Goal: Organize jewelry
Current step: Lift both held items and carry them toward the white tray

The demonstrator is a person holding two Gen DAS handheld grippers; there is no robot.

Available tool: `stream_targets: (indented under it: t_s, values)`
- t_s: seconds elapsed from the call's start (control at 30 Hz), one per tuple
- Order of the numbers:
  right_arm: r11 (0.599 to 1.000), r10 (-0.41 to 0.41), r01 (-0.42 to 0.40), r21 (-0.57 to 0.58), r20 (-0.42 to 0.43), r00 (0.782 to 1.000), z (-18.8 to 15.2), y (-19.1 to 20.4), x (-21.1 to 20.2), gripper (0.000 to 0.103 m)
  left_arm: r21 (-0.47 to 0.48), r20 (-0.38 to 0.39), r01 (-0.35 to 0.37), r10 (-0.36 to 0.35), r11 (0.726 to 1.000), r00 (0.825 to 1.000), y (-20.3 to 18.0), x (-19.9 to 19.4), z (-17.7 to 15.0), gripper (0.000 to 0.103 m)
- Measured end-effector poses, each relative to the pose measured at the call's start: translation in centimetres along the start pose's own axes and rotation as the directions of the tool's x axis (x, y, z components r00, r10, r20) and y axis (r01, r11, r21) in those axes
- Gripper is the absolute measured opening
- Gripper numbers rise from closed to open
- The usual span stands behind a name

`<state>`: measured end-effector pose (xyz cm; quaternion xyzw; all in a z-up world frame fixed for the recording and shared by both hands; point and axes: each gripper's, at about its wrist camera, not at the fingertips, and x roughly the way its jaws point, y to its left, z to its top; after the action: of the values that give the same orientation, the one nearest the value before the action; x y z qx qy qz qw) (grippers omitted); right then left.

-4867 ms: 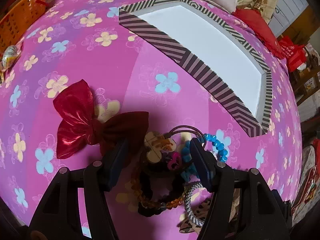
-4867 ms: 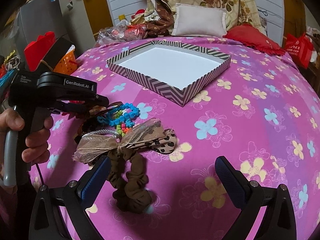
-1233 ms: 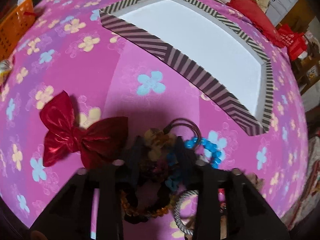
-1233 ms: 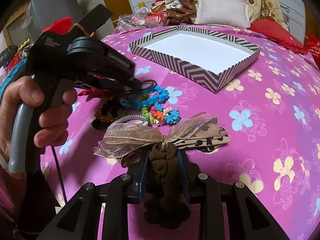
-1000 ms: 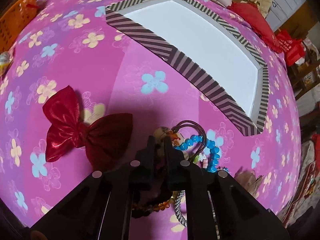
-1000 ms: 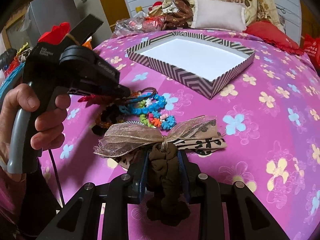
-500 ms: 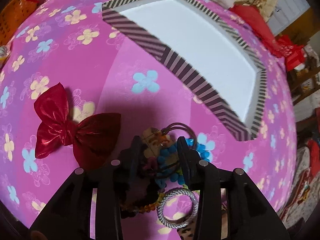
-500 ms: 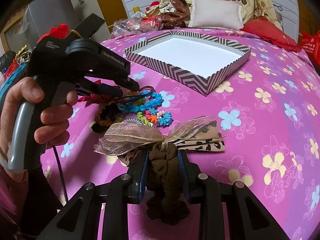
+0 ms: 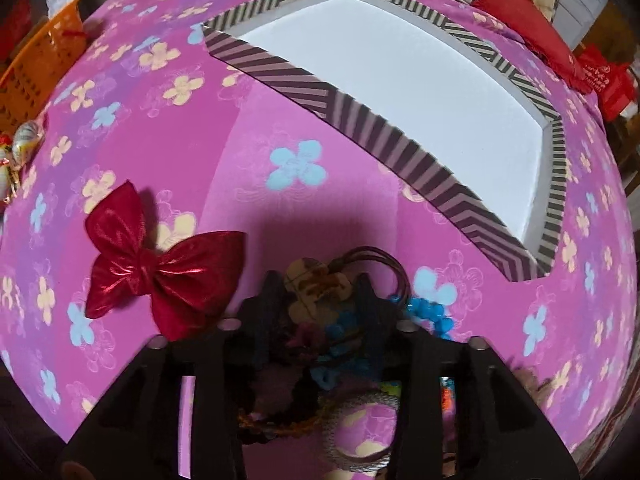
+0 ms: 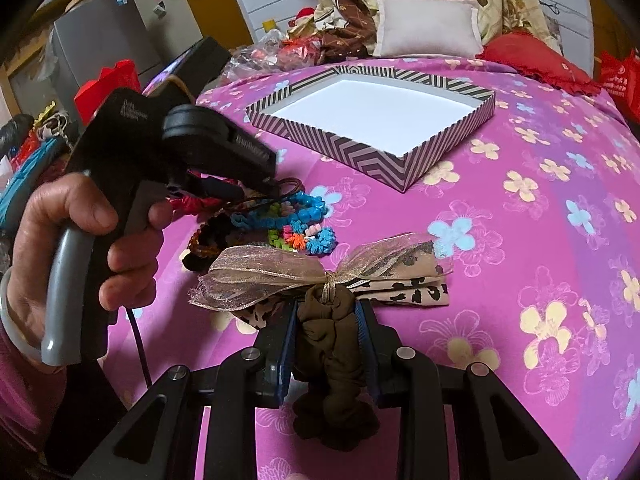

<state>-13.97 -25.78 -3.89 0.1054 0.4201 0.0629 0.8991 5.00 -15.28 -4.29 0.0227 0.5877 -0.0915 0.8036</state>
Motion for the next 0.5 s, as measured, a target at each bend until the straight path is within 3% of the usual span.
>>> stream_targets:
  t_s: [0.23, 0.5]
  values:
    - [1.0, -0.007, 0.007, 0.001, 0.026, 1.0, 0.4, 0.0, -0.8, 0.028, -0.034, -0.003, 0.106, -0.106, 0.994, 0.994, 2.6, -1.1, -0.1, 0.034]
    - [1.0, -0.003, 0.003, -0.004, 0.058, 0.998, 1.3, 0.7, -2.3, 0.028, -0.017, 0.055, 0.135, -0.134, 0.991, 0.989, 3.7, -5.5, -0.1, 0.034]
